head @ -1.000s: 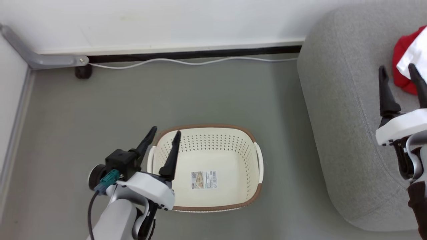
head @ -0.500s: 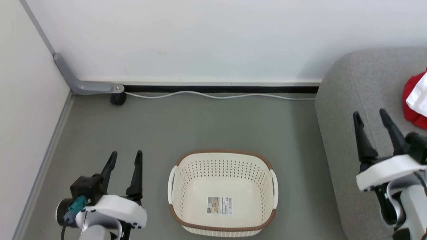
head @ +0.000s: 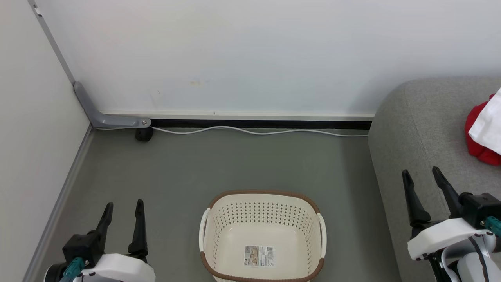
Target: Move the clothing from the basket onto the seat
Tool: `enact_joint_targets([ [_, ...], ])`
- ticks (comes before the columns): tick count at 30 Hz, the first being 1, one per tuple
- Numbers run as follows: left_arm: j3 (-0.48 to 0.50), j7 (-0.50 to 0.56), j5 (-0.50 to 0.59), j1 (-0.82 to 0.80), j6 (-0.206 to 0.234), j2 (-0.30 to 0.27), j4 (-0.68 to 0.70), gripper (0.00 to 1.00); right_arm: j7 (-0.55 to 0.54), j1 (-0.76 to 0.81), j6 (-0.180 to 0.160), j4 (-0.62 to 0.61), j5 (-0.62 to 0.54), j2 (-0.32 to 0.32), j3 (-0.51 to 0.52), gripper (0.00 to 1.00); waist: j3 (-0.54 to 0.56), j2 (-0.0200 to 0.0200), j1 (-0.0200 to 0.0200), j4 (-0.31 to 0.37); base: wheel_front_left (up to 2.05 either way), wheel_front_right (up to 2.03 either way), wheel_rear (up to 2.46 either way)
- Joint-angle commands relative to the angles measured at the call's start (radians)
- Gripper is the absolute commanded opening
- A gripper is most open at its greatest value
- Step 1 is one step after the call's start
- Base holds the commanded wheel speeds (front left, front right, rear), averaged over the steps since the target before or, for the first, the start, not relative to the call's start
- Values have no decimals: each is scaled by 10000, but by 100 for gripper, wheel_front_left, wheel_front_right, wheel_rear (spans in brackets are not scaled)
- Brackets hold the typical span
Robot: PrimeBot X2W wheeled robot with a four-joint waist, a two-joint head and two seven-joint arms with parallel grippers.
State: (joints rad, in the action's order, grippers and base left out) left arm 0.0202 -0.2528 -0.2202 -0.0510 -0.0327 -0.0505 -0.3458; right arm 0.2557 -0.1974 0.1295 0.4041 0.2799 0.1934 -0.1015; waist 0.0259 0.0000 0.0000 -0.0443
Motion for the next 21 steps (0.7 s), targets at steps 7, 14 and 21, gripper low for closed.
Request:
enact_joint_targets([
  [7, 473, -89, 120, -29, -194, -39, 371, 100, 61, -40, 12, -79, -233, -113, -89, 100, 57, 0, 0, 22, 0, 0, 0],
  [14, 400, -89, 239, -4, -340, -11, 297, 100, 61, -104, 12, 97, -310, -176, -27, 100, 21, 0, 0, 75, 0, 0, 0],
  [21, 222, -89, 222, -45, -431, -1, 163, 100, 61, -140, 12, 282, -346, -219, 125, 100, -22, 0, 0, 109, 0, 0, 0],
])
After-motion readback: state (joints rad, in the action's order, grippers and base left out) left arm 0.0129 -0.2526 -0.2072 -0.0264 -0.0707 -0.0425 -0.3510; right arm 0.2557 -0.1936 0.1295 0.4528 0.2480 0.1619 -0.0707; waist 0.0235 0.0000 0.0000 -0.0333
